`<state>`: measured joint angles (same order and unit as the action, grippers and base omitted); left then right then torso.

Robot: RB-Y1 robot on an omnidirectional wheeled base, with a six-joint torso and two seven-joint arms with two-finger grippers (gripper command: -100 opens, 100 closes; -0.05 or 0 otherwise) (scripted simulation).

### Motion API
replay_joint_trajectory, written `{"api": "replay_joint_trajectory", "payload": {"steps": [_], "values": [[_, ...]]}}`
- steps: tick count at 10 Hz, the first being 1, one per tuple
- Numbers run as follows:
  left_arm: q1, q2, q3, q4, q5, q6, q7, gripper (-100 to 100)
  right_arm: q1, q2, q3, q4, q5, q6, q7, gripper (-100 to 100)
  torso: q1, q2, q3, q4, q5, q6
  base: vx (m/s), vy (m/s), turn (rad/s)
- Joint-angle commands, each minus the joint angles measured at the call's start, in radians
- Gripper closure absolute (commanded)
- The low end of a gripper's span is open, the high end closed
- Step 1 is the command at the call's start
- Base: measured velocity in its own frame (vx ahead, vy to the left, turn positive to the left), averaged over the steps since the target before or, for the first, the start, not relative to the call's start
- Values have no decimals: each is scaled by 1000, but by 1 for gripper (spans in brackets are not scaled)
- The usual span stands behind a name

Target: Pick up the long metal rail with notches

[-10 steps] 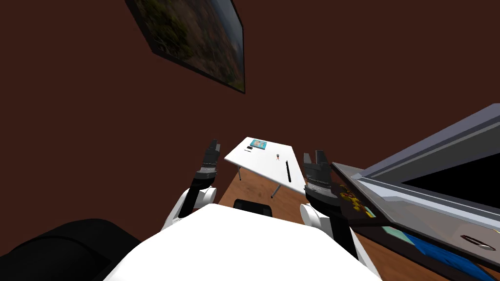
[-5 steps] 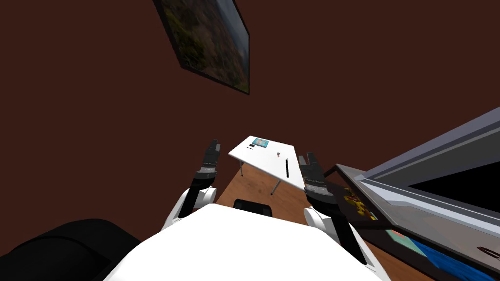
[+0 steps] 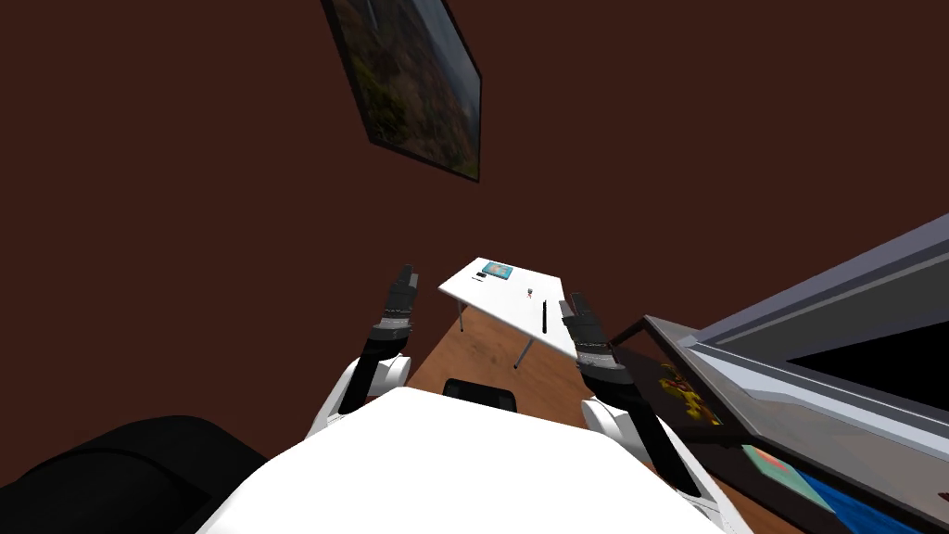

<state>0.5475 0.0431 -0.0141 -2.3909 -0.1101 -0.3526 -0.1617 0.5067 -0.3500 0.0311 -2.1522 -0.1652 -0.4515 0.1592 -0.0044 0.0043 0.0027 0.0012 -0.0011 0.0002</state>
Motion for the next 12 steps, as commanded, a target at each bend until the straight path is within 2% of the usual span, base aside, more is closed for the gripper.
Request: {"api": "replay_joint_trajectory", "payload": {"steps": [1, 2, 5, 6, 7, 8, 9, 10, 11, 12], "values": [[0, 0, 0, 0, 0, 0, 0, 0, -3, -50, 10, 25, -29, 22, -4, -100, 0, 0, 0, 0, 0, 0, -85, -48, 153], [0, 0, 0, 0, 0, 0, 0, 0, -3, -62, 10, 25, -29, 22, -4, -100, 0, 0, 0, 0, 0, 0, -69, -37, 94], [0, 0, 0, 0, 0, 0, 0, 0, -12, -151, 39, 74, -82, 66, -10, -100, 1, -1, 0, 0, 0, 0, -71, -32, 167], [0, 0, 0, 0, 0, 0, 0, 0, -12, -164, 39, 74, -82, 66, -10, -100, 1, -1, -1, 0, 0, 0, -55, -28, 103], [0, 0, 0, 0, 0, 0, 0, 0, -17, -201, 57, 101, -110, 91, -14, -100, 1, -2, -1, 0, 0, 0, -62, -28, 213], [0, 0, 0, 0, 0, 0, 0, 0, -17, -216, 57, 101, -110, 91, -14, -100, 1, -2, -1, 0, 0, 0, -49, -29, 104], [0, 0, 0, 0, 0, 0, 0, 0, -22, -249, 77, 128, -140, 118, -19, -100, 1, -2, -1, 0, 0, 0, -45, -32, 192], [0, 0, 0, 0, 0, 0, 0, 0, -22, -269, 77, 128, -140, 118, -19, -100, 0, -3, -2, -1, 0, 0, -41, -32, 106], [0, 0, 0, 0, 0, 0, 0, 0, -27, -307, 100, 156, -172, 146, -24, -100, 0, -3, -2, -1, 0, 0, -43, -29, 200], [0, 0, 0, 0, 0, 0, 0, 0, -27, -323, 100, 156, -172, 146, -24, -100, 1, -3, -2, -1, 0, 0, -40, -32, 147]]}}
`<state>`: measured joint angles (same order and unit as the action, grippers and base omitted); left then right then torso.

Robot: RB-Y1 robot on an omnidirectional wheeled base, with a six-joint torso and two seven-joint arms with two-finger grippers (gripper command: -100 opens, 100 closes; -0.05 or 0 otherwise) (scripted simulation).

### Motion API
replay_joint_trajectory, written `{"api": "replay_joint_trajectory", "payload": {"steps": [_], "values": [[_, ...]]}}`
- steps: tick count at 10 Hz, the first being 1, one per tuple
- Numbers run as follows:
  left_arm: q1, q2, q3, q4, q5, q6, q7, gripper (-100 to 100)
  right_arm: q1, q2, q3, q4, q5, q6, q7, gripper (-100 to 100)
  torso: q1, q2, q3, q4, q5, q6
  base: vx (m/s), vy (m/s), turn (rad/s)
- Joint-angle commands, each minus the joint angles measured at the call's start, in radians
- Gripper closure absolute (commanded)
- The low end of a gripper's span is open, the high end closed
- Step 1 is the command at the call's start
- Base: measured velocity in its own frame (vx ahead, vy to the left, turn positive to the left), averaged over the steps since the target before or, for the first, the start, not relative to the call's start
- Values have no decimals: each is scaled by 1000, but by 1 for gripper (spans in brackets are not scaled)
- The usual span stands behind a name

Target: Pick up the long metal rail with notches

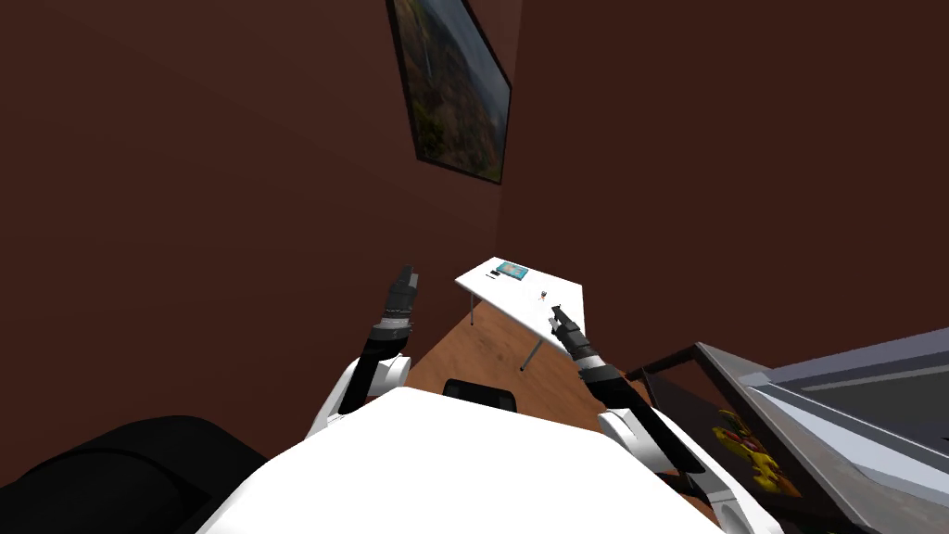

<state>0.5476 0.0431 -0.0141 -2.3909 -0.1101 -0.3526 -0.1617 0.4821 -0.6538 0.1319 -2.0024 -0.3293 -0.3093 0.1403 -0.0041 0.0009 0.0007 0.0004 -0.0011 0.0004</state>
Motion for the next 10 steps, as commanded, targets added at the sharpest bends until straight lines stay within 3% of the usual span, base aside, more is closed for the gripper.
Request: {"api": "replay_joint_trajectory", "payload": {"steps": [1, 6, 9, 10], "values": [[0, 0, 0, 0, 0, 0, 0, 0, -7, -50, 24, 34, -40, 34, -12, -100, 0, 0, 0, 0, 0, 0, -48, -40, 248], [0, 0, 0, 0, 0, 0, 0, 0, -18, -185, 77, 91, -106, 98, -25, -100, 0, -1, -1, 0, 0, 0, -31, -25, 157], [0, 0, 0, 0, 0, 0, 0, 0, -32, -276, 132, 148, -171, 163, -40, -100, 0, -2, -1, 0, 0, 1, -16, -30, 186], [0, 0, 0, 0, 0, 0, 0, 0, -32, -297, 132, 148, -171, 163, -40, -100, 0, -2, -1, 0, 0, 0, -12, -24, 110]]}}
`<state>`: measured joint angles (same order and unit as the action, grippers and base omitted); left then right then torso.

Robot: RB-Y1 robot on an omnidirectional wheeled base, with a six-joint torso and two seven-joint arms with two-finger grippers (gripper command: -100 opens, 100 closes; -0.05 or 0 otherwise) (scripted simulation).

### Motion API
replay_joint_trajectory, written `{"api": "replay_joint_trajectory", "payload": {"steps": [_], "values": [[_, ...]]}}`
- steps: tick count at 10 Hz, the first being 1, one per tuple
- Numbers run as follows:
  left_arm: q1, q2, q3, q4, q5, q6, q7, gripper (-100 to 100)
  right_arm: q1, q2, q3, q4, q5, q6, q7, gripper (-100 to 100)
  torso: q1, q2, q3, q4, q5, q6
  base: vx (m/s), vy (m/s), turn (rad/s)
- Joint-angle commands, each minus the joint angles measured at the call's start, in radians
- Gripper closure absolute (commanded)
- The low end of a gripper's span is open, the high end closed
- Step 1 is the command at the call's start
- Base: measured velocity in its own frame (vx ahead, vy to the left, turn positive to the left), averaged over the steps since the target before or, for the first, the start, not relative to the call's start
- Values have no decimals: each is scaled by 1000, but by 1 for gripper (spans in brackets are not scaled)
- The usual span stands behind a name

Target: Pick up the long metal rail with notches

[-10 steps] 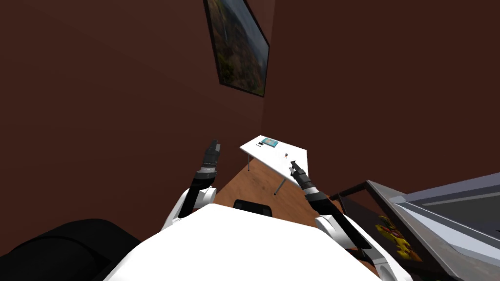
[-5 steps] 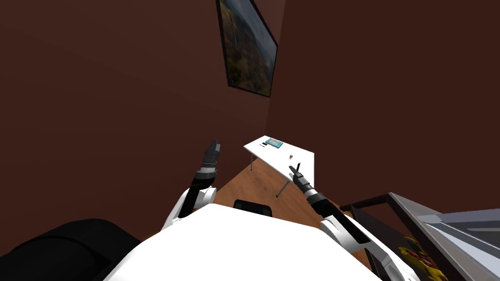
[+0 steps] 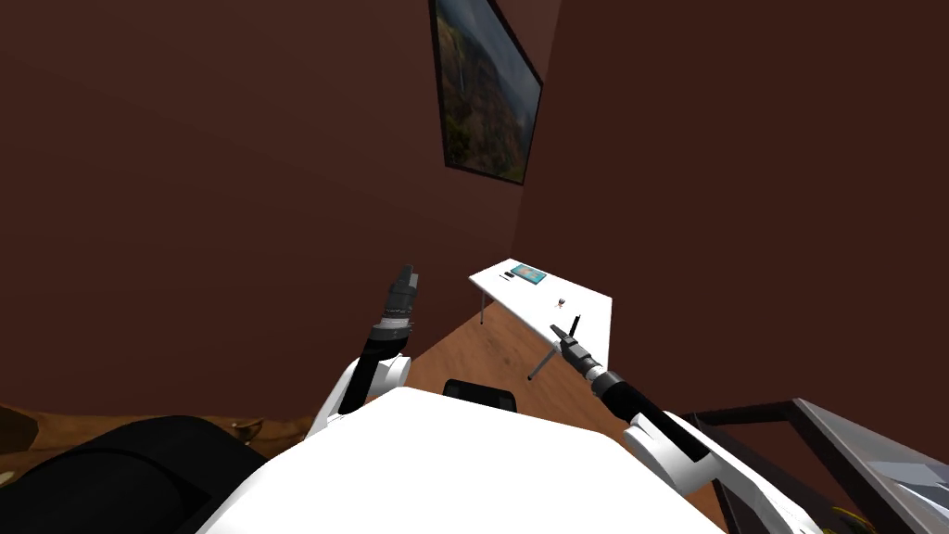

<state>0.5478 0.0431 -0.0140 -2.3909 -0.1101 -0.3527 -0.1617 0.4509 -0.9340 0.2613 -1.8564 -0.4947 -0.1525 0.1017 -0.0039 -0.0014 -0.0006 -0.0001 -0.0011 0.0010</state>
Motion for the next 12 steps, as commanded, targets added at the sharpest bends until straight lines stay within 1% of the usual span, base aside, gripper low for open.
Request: {"api": "replay_joint_trajectory", "payload": {"steps": [1, 2, 3, 4, 5, 6, 7, 8, 9, 10, 11, 12], "values": [[0, 0, 0, 0, 0, 0, 0, 0, -8, -50, 30, 30, -38, 40, -9, -100, 0, 0, 0, 0, 0, 0, -7, -23, 234], [0, 0, 0, 0, 0, 0, 0, 0, -8, -73, 30, 30, -38, 40, -9, -100, 0, 0, 0, 0, 0, -1, -4, -27, 104], [0, 0, 0, 0, 0, 0, 0, 0, -17, -108, 58, 58, -70, 73, -18, -100, 0, -1, 0, 0, 0, 0, -1, -29, 211], [0, 0, 0, 0, 0, 0, 0, 0, -17, -129, 58, 58, -70, 73, -18, -100, 0, -1, 0, 0, 0, -1, -1, -31, 119], [0, 0, 0, 0, 0, 0, 0, 0, -25, -162, 85, 85, -102, 107, -26, -100, 0, -1, -1, 0, 0, 0, -1, -30, 221], [0, 0, 0, 0, 0, 0, 0, 0, -25, -183, 85, 85, -102, 107, -26, -100, 0, -1, -1, 0, 0, -1, 4, -30, 116], [0, 0, 0, 0, 0, 0, 0, 0, -34, -209, 113, 112, -133, 140, -35, -100, 0, -1, -1, 0, 0, 0, 13, -29, 210], [0, 0, 0, 0, 0, 0, 0, 0, -34, -235, 113, 112, -133, 140, -35, -100, -1, -2, -1, 0, 0, -1, 11, -31, 90], [0, 0, 0, 0, 0, 0, 0, 0, -42, -261, 141, 138, -163, 173, -44, -100, 0, -2, -1, 0, 0, 0, 17, -26, 151], [0, 0, 0, 0, 0, 0, 0, 0, -42, -285, 141, 138, -163, 173, -44, -100, 0, -2, -1, 0, 0, 0, 15, -29, 123], [0, 0, 0, 0, 0, 0, 0, 0, -50, -323, 168, 163, -192, 206, -53, -100, 0, -2, -1, -1, 0, 0, 15, -39, 202], [0, 0, 0, 0, 0, 0, 0, 0, -50, -332, 168, 163, -192, 206, -53, -100, -1, -3, -2, -1, 0, -1, 16, -33, 117]]}}
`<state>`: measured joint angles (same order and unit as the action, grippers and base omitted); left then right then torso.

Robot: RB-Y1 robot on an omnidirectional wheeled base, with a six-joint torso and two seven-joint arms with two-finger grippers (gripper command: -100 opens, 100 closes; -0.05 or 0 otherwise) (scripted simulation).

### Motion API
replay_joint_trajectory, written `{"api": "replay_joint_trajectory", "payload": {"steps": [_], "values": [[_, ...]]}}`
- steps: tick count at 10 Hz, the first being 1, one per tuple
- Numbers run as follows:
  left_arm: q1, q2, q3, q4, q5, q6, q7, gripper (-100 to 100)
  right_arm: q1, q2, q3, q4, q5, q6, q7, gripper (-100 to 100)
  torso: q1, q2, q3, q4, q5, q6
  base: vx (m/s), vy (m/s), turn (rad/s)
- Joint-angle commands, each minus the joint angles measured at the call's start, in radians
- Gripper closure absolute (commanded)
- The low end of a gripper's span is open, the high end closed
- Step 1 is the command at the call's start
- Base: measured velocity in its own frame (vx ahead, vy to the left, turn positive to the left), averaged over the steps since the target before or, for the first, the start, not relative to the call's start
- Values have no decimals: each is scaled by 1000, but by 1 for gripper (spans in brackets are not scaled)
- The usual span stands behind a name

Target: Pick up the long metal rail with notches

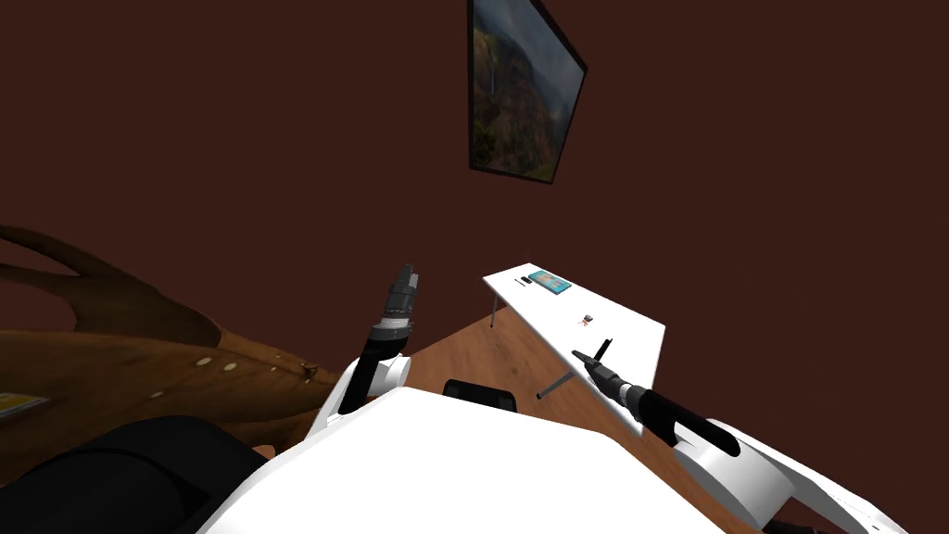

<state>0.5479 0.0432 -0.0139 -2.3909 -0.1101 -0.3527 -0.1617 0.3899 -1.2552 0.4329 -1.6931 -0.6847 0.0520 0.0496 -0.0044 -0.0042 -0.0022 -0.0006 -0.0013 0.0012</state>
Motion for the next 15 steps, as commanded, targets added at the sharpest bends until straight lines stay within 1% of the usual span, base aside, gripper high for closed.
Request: {"api": "replay_joint_trajectory", "payload": {"steps": [1, 2, 3, 6, 8, 9, 12, 15], "values": [[0, 0, 0, 0, 0, 0, 0, 0, 3, -50, 24, 22, -30, 33, -10, -100, 0, 0, 0, 0, 0, 0, 29, -27, 210], [0, 0, 0, 0, 0, 0, 0, 0, -5, -82, 47, 43, -56, 64, -20, -100, 0, -1, 0, 0, 0, -1, 48, -54, 292], [0, 0, 0, 0, 0, 0, 0, 0, -5, -95, 50, 43, -56, 64, -20, -100, -1, -2, -1, 0, 0, -1, 39, -54, 80], [0, 0, 0, 0, 0, 0, 0, 0, -25, -192, 127, 95, -126, 150, -47, -100, 0, -3, -2, -1, 0, -1, 70, -46, 201], [0, 0, 0, 0, 0, 0, 0, 0, -34, -237, 176, 121, -164, 200, -65, -100, -3, -7, -4, -1, -1, 0, 118, -96, 187], [0, 0, 0, 0, 0, 0, 0, 0, -34, -237, 176, 121, -164, 201, -65, -100, -3, -7, -4, -2, -1, 0, 81, -53, 53], [0, 0, 0, 0, 0, 0, 0, 0, -45, -282, 238, 147, -206, 264, -89, -100, -1, -5, -3, -1, 0, 0, 87, -57, 101], [0, 0, 0, 0, 0, 0, 0, 0, -52, -307, 290, 158, -234, 315, -110, -100, -1, -7, -4, -2, 0, 0, 124, -71, 89]]}}
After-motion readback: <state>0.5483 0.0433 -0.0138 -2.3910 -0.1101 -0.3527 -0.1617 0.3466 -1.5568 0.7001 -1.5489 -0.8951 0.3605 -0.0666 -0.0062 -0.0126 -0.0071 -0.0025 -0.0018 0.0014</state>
